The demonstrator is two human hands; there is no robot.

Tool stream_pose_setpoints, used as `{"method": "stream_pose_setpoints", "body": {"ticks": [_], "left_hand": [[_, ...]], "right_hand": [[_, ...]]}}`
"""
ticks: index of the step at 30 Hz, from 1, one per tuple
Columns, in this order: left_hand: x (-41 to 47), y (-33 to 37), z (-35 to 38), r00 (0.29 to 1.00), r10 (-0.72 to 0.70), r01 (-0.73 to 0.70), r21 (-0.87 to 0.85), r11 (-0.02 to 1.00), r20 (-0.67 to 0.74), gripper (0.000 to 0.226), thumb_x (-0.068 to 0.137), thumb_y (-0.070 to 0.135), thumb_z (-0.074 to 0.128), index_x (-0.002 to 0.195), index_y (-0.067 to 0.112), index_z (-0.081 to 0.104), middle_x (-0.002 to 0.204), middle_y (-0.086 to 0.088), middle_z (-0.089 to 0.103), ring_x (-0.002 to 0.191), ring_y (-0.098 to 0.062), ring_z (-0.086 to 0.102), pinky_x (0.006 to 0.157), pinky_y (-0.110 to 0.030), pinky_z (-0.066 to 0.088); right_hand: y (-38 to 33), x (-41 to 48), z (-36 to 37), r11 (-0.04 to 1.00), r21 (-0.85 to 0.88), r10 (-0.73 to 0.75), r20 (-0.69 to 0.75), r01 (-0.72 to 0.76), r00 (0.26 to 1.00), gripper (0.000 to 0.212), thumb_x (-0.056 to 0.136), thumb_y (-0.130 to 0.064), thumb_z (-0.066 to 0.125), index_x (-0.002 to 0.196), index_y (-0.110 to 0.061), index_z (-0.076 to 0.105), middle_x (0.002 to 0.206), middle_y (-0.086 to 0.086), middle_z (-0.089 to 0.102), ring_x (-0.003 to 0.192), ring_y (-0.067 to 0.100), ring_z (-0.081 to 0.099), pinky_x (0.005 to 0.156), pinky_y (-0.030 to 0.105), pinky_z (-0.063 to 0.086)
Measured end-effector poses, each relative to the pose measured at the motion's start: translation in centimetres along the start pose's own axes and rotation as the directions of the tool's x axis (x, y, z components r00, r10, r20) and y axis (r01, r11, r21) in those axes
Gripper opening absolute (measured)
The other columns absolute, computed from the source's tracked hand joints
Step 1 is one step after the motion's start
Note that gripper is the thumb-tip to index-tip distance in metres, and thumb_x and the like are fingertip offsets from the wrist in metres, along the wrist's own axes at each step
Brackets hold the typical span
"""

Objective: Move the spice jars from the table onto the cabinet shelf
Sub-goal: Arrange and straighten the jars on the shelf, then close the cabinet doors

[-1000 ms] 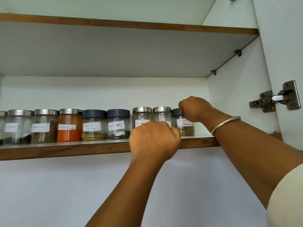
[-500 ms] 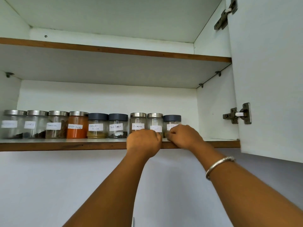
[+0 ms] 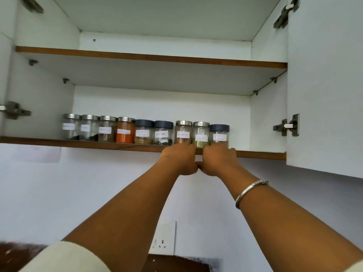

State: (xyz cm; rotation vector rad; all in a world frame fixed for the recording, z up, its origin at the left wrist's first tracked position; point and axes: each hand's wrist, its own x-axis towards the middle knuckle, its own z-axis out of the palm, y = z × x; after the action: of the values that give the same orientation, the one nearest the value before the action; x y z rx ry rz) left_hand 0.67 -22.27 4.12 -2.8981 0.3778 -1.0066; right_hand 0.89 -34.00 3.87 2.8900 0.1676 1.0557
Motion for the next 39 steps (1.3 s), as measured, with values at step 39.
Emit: {"method": "stream_pose_setpoints", "body": {"ticks": [39], "left_hand": [[-44.2,-38.0,-22.6,0.670,-0.275,0.487,0.129,0.864,-0.689,0.044,0.078,0.026,0.053,0.116,0.004,0.055,0.114,-0.016,0.055,0.101,-0.032,0.053,0.079,-0.029,0.039]], "right_hand": [[-56.1,-20.8,-16.7,0.485,0.609,-0.456,-0.437,0.628,0.776,0.086,0.087,-0.052,0.054,0.150,-0.016,0.010,0.158,0.009,0.015,0.146,0.031,0.010,0.110,0.045,0.031]]}}
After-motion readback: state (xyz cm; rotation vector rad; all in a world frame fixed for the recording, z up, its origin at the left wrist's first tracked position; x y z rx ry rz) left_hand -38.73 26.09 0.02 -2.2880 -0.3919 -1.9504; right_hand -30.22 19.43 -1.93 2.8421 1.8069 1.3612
